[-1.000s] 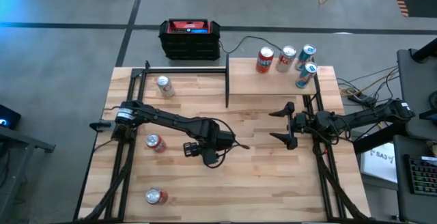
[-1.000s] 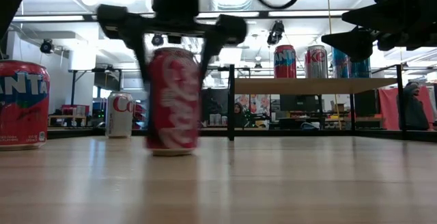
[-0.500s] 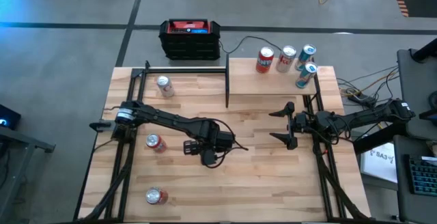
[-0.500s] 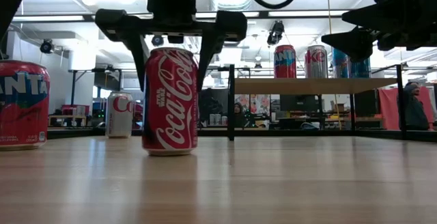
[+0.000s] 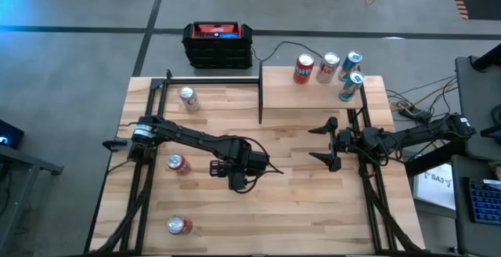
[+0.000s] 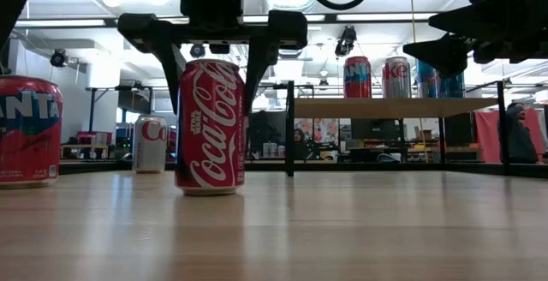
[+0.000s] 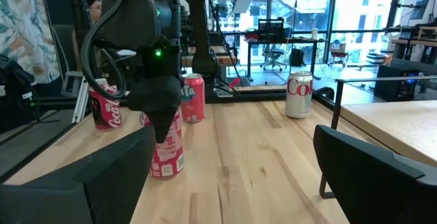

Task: Place canned beverage on shelf
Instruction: Put the top red white soda can on the shelf

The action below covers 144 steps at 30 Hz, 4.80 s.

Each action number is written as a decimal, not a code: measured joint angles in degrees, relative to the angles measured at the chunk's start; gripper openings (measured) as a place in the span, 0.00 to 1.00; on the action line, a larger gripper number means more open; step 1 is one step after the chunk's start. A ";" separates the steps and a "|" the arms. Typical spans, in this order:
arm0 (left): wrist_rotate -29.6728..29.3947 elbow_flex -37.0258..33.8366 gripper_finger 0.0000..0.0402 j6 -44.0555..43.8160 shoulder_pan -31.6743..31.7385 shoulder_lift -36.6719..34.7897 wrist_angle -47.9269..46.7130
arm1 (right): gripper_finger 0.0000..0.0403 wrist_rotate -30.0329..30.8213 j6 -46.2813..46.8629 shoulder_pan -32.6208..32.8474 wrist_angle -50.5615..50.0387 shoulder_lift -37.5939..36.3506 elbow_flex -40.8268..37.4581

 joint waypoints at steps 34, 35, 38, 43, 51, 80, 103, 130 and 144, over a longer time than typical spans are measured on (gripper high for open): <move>-10.40 -0.02 0.99 -56.66 -10.94 -7.07 4.62 | 0.95 -0.01 0.00 -0.01 0.00 0.00 0.00; -12.79 -0.02 0.99 -59.34 -11.76 -7.17 5.08 | 0.95 0.01 0.00 -0.01 -0.01 0.00 -0.01; -21.24 -0.02 1.00 -69.96 -14.62 -7.26 7.29 | 0.95 -0.01 0.00 -0.01 -0.01 0.01 0.00; -41.04 -0.02 1.00 -89.20 -18.84 -6.31 10.20 | 0.95 0.00 -0.01 -0.01 0.00 0.01 0.00; -72.40 -0.02 1.00 -116.93 -21.68 -4.86 12.25 | 0.95 -0.01 0.00 -0.01 0.00 0.01 0.00; -86.49 0.00 0.99 -165.12 -20.80 2.78 12.12 | 0.95 0.00 0.00 -0.02 0.00 0.00 0.00; -65.42 -0.11 0.99 -191.44 -22.29 2.94 -5.92 | 0.95 0.00 0.00 -0.02 -0.01 0.01 0.00; -70.86 2.45 0.99 -208.30 -25.64 15.21 -16.37 | 0.95 0.00 0.00 0.00 0.00 0.00 0.00; -70.87 2.97 0.99 -211.40 -24.51 19.82 -16.23 | 0.95 -0.01 0.00 -0.02 -0.01 0.02 0.00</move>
